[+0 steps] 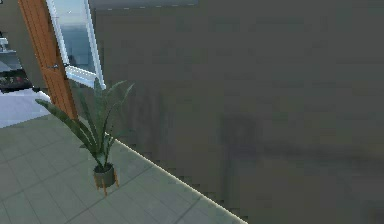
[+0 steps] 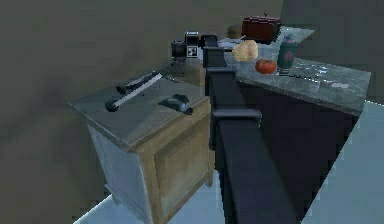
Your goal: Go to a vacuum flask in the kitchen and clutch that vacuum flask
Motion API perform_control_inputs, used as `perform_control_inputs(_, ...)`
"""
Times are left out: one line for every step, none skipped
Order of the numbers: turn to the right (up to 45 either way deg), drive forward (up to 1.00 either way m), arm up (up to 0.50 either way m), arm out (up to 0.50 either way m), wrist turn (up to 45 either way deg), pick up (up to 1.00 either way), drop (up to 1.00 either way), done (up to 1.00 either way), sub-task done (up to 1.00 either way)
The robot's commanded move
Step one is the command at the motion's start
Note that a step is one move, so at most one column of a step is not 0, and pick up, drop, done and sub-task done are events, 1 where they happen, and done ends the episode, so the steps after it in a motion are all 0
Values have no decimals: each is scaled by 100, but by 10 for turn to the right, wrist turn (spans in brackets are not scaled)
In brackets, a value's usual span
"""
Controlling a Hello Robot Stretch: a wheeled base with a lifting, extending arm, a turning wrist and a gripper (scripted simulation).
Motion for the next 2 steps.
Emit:
perform_control_inputs(0, 0, 0, 0, 450, 0, 0, 0, 0)
perform_control_inputs(0, 0, 0, 0, 450, 0, 0, 0, 0)
